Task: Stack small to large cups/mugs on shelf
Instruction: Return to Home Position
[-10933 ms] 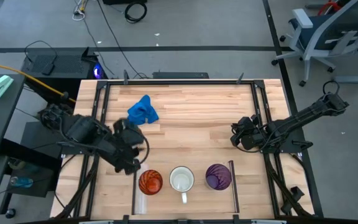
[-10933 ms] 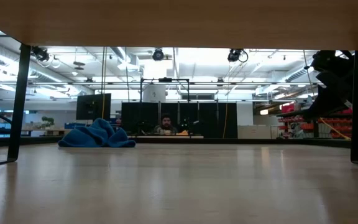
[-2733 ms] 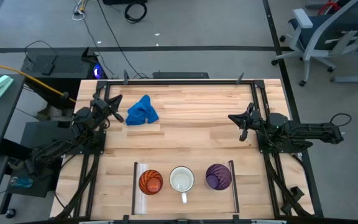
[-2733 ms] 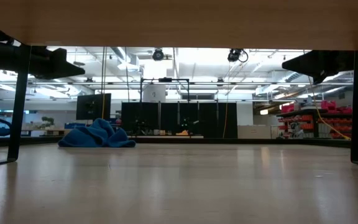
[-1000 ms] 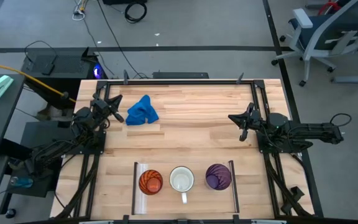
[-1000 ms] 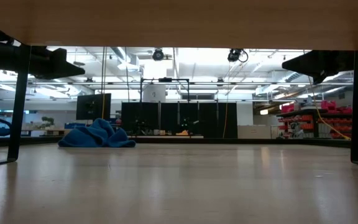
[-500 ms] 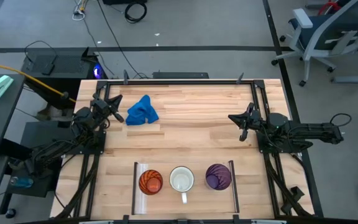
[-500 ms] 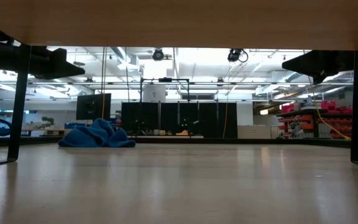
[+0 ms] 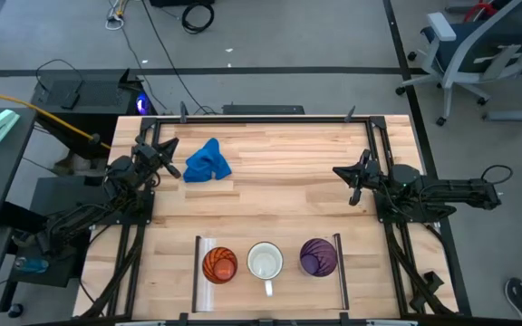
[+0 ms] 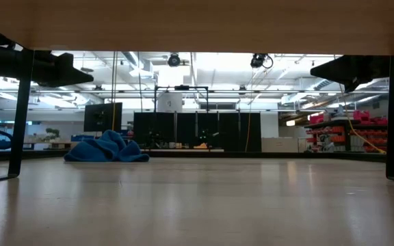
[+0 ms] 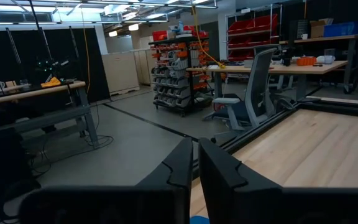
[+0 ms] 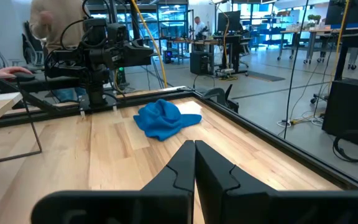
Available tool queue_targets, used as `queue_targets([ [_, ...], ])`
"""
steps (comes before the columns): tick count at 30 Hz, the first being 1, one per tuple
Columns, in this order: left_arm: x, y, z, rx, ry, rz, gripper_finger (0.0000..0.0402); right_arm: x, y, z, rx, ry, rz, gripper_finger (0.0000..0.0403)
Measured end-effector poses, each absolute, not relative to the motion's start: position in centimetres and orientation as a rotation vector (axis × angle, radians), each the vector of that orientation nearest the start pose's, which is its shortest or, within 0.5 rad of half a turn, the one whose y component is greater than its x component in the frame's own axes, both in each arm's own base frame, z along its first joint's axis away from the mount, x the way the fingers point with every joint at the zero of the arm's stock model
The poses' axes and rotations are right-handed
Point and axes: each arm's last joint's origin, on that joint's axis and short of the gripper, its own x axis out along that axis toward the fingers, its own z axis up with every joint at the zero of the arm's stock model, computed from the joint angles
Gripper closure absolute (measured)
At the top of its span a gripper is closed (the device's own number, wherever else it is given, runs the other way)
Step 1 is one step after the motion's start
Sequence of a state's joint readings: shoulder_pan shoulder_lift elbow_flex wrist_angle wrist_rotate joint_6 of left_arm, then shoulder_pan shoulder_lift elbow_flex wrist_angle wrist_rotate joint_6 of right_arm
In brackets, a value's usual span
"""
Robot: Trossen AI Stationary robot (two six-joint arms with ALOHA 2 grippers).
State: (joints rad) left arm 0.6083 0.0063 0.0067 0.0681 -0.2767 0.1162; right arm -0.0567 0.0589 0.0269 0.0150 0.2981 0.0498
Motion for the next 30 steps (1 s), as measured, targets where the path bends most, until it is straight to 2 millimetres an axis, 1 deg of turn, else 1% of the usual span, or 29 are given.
queue_targets([
  [9,7.45,6.16,17.18,0.12,-0.018,0.888,0.0378,9.8,-1.41,16.95,0.047,0.008,-0.355,0.0388],
  [20,7.45,6.16,17.18,0.12,-0.018,0.888,0.0366,9.8,-1.41,16.95,0.047,0.009,-0.355,0.0388],
  [30,7.45,6.16,17.18,0.12,-0.018,0.888,0.0378,9.8,-1.41,16.95,0.047,0.008,-0.355,0.0388],
])
